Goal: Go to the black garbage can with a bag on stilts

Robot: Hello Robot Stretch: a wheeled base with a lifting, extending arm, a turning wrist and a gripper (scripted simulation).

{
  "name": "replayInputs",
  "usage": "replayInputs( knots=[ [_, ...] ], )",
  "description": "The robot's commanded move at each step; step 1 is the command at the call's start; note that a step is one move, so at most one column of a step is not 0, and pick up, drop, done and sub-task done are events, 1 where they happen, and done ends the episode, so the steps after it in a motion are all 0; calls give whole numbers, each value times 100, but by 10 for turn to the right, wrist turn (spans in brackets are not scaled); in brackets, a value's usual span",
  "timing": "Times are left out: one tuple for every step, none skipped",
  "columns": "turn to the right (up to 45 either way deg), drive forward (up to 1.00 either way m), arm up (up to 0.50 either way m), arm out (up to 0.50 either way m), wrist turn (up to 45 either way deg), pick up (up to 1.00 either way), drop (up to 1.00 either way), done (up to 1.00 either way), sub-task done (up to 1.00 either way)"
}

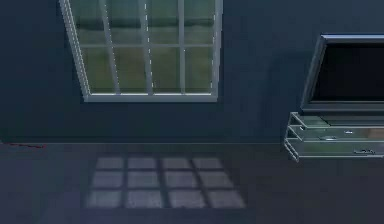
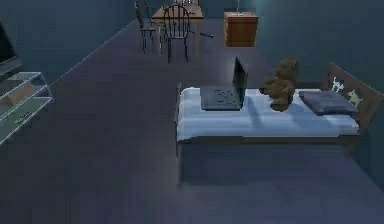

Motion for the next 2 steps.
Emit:
replayInputs(
  knots=[
    [450,0,0,0,0,0,0,0,0],
    [450,0,0,0,0,0,0,0,0]
  ],
)
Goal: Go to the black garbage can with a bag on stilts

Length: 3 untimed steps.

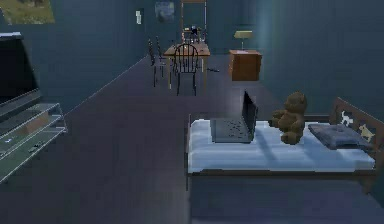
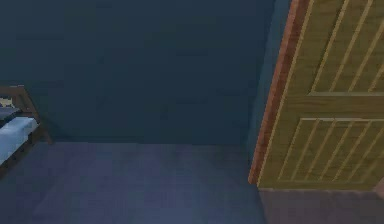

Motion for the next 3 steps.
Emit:
replayInputs(
  knots=[
    [0,5,0,0,0,0,0,0,0],
    [450,0,0,0,0,0,0,0,0],
    [450,0,0,0,0,0,0,0,0]
  ],
)
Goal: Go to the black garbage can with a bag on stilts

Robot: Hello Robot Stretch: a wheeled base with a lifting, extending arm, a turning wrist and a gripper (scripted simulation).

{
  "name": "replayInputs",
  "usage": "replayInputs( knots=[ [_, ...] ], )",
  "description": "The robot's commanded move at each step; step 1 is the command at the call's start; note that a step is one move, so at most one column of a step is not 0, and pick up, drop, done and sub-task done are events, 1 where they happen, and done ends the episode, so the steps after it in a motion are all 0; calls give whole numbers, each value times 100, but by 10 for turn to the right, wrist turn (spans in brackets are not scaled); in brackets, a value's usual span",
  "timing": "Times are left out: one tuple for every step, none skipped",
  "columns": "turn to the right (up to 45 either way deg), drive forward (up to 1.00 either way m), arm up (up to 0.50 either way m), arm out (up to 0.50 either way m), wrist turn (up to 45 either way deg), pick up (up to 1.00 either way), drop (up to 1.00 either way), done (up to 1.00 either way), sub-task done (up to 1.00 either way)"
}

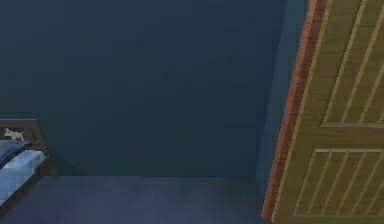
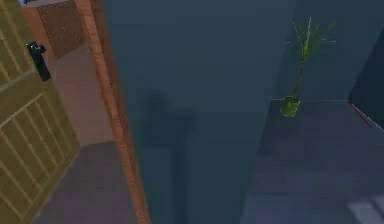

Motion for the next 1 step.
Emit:
replayInputs(
  knots=[
    [30,0,0,0,0,0,0,0,0]
  ],
)
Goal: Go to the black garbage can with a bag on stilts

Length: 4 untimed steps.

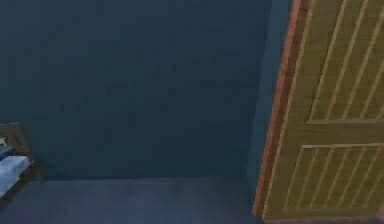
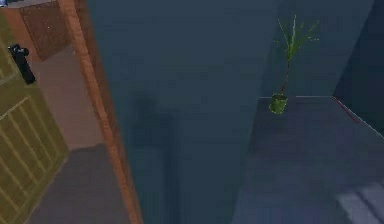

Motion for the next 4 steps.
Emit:
replayInputs(
  knots=[
    [0,60,0,0,0,0,0,0,0],
    [450,0,0,0,0,0,0,0,0],
    [420,0,0,0,0,0,0,0,0],
    [0,75,0,0,0,0,0,0,0]
  ],
)
